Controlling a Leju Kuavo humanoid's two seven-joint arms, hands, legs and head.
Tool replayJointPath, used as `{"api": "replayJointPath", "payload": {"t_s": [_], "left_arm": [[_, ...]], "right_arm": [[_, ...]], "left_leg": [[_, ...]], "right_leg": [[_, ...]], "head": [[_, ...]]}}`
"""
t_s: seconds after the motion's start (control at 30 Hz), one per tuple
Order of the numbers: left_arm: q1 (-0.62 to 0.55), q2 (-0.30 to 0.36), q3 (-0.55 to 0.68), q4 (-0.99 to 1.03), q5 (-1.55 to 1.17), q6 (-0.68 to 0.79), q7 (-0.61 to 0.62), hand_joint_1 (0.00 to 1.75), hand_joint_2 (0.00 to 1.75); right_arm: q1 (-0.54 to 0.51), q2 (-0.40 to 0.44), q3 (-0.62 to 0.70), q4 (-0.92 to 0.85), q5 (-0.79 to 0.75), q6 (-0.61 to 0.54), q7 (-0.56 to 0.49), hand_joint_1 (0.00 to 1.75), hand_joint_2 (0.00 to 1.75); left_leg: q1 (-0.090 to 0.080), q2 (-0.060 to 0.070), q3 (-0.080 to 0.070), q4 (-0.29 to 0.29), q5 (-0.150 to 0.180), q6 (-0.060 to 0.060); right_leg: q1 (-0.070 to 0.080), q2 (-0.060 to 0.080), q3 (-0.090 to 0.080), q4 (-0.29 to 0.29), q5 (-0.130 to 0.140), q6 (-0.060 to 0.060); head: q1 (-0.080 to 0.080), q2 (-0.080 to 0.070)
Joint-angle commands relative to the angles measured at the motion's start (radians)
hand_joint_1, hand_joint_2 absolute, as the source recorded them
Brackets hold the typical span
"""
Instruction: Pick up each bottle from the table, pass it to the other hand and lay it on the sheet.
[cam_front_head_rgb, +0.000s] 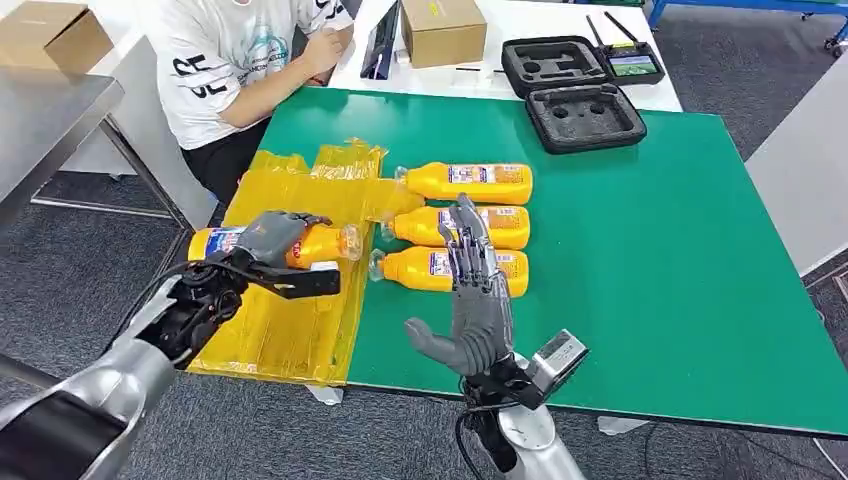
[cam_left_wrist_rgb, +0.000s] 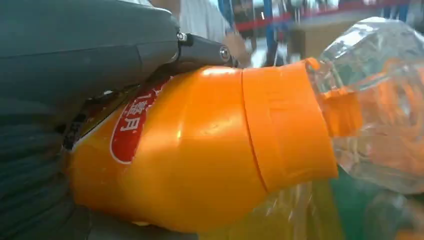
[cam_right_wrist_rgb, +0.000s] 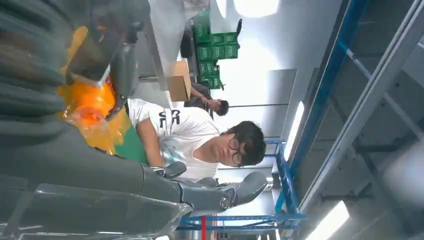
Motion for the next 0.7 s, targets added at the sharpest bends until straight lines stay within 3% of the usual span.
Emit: {"api": "replayJointPath", "payload": {"t_s": [0.03,0.43,0.47,0.7], "left_arm": [[-0.165,-0.067,-0.131,0.273,0.008,-0.071,-0.005,1.75,1.75],[-0.134,-0.064,-0.153,0.304,0.036,-0.154,0.003,1.75,1.75],[-0.134,-0.064,-0.153,0.304,0.036,-0.154,0.003,1.75,1.75],[-0.129,-0.071,-0.164,0.318,0.034,-0.155,0.023,1.75,1.75]], "right_arm": [[-0.061,-0.002,-0.013,0.109,0.005,0.007,0.000,0.00,1.75],[-0.095,-0.018,0.020,0.185,0.008,0.003,0.000,0.00,1.75],[-0.095,-0.018,0.020,0.185,0.008,0.003,0.000,0.00,1.75],[-0.095,-0.016,0.019,0.190,0.001,0.003,0.000,0.00,1.75]], "left_leg": [[0.001,-0.002,0.003,0.000,-0.001,0.001],[0.000,0.001,0.002,-0.001,-0.001,0.001],[0.001,0.002,0.007,0.000,-0.003,0.001],[0.000,0.000,0.001,-0.001,-0.001,0.001]], "right_leg": [[0.001,-0.002,0.004,-0.001,-0.002,-0.001],[0.001,0.000,0.003,-0.001,0.000,-0.001],[0.001,0.000,0.008,-0.001,-0.003,-0.003],[0.000,0.000,0.002,-0.001,0.000,-0.001]], "head": [[0.000,0.000],[0.000,0.000],[0.000,0.000],[0.000,0.000]]}}
